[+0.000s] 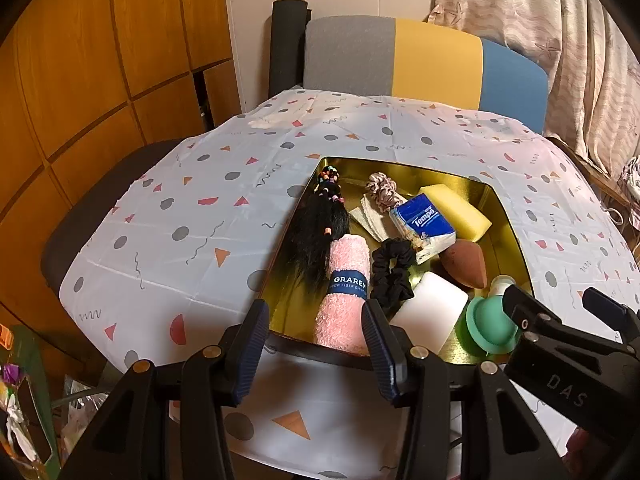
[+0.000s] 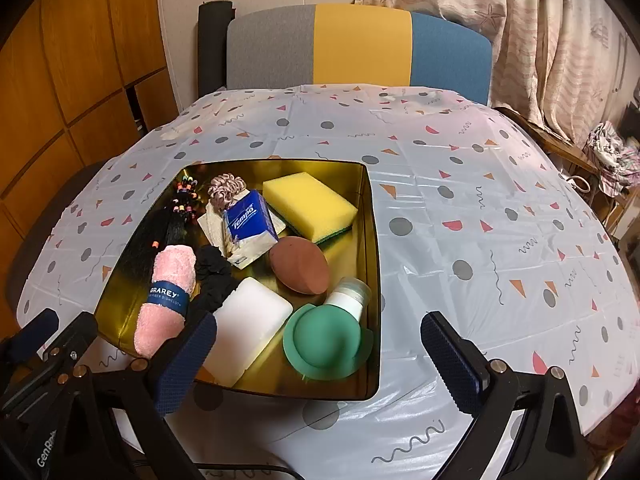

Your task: Organize rigid objects

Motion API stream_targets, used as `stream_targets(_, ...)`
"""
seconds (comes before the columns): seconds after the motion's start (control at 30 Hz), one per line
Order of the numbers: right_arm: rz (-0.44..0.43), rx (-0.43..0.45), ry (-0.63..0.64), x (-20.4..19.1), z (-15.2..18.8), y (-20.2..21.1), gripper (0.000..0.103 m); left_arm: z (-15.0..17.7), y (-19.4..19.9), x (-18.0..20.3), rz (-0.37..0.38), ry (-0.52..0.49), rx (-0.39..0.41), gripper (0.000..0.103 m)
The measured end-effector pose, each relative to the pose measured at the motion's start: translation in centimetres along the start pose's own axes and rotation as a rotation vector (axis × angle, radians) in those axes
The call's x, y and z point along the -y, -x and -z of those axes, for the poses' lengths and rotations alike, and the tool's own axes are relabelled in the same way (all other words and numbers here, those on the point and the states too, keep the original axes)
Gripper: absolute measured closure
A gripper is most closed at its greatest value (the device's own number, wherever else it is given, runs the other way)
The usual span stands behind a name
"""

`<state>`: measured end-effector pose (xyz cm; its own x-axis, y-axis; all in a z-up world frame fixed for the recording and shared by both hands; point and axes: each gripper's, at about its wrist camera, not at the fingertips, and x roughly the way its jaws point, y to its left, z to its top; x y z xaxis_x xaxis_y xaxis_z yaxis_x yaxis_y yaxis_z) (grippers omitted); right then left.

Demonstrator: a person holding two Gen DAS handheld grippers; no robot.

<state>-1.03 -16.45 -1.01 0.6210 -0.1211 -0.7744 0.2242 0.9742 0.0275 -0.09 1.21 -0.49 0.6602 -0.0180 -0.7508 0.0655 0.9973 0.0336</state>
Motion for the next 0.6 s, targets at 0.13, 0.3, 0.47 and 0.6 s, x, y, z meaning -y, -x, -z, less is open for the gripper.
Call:
stream_targets(0.13, 0.0, -0.002, -0.004, 0.12, 0.02, -0.07, 0.0, 0.04, 0.03, 0.13, 0.001, -0.009, 0.002, 0.055)
stream_targets(0.3, -0.007, -0.001, -0.014, 0.33, 0.05, -0.06, 0.0, 0.1, -0.07, 0.2, 0.003, -0.006, -0.005, 0.055)
stream_targets(0.47, 0.0, -0.002, -0.015, 0.41, 0.05, -0.11, 0.0, 0.09, -0.12, 0.29, 0.002, -0.008, -0.005, 0.055)
stream_targets(0.6, 0.0, -0.003, -0.015, 0.45, 0.08, -0.13, 0.0, 0.13, -0.13, 0.38, 0.005, -0.01, -0.005, 0.055)
